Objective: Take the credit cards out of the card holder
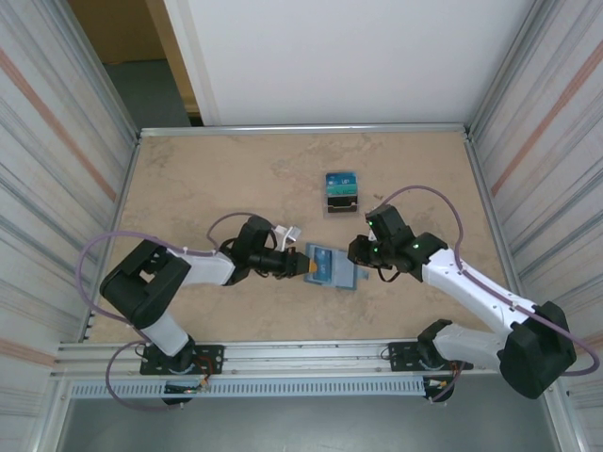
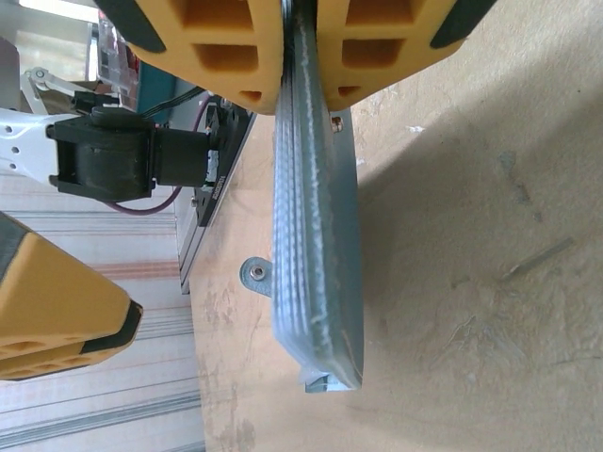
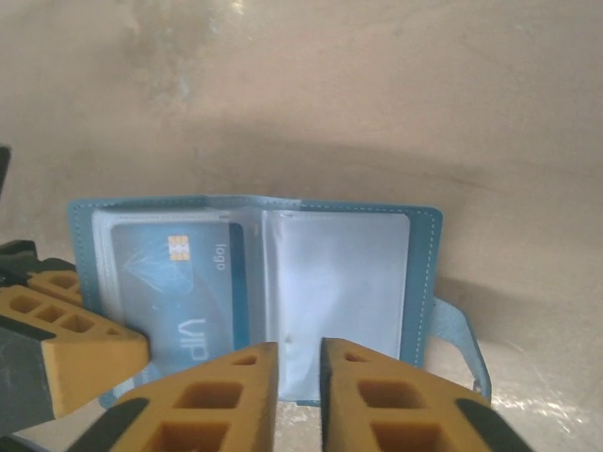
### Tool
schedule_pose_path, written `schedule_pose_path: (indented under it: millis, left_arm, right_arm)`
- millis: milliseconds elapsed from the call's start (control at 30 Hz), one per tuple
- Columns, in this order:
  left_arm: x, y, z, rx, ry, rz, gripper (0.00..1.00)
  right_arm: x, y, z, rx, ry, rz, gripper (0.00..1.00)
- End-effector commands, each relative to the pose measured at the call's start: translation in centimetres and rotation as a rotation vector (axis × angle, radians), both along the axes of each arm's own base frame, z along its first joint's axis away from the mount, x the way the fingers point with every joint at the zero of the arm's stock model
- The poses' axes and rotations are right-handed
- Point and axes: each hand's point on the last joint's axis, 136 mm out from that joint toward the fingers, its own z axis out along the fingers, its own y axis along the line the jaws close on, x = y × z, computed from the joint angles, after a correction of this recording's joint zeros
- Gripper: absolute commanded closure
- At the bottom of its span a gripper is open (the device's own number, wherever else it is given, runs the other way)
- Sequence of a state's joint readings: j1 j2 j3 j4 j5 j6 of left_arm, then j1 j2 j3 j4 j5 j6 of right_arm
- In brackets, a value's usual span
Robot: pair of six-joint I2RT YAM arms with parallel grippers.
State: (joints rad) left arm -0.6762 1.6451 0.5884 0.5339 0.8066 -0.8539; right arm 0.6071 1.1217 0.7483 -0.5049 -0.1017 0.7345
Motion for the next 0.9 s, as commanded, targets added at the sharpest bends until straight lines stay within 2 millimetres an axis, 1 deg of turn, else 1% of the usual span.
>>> schedule_pose_path:
  millis: [0, 100, 267, 367, 433, 500, 600, 667, 733, 867]
  left_arm:
    - [0.5, -0.7, 0.7, -0.042, -0.019, 0.006, 1.0]
    - [0.6, -0.7, 0.6, -0.043, -0.018, 0.013, 1.0]
    - [0.8, -0.7, 0.6, -0.037, -0.022, 0.023, 1.0]
    - [0.7, -0.6, 0.1, -0.028, -0.009, 0.026, 1.0]
    - [0.6, -0.4, -0.2, -0.018, -0.002, 0.028, 1.0]
    - [0.6, -0.2, -0.7, -0.001, 0.003, 0.032, 0.98]
    - [0.6, 0.2, -1.4, 0.04, 0.001, 0.039, 0.9]
    - [0.6, 0.5, -1.7, 0.067, -0.005, 0.046, 0.8]
    - [0.7, 0.9, -2.0, 0.102, -0.009, 0.057, 0.74]
    - [1.2, 2.4, -2.5, 0.213, -0.05, 0.097, 0.49]
  right_arm:
    - [-1.4, -1.0, -2.2, -0.048, 0.086, -0.026, 0.88]
    - [-2.1, -0.2, -3.6, -0.07, 0.131, 0.001, 0.93]
    - [-2.7, 1.8, -5.3, -0.084, 0.167, 0.056, 0.94]
    - [-2.4, 2.5, -5.9, -0.095, 0.179, 0.064, 0.95]
    - [-2.2, 2.5, -6.2, -0.108, 0.184, 0.063, 0.95]
    - [-1.9, 2.6, -6.5, -0.116, 0.181, 0.064, 0.95]
    - [-1.6, 2.4, -7.2, -0.128, 0.194, 0.058, 0.96]
    - [-1.4, 2.3, -7.6, -0.131, 0.204, 0.051, 0.97]
    - [-1.3, 2.2, -7.9, -0.132, 0.208, 0.045, 0.97]
    - [-1.1, 2.3, -7.7, -0.124, 0.204, 0.043, 0.97]
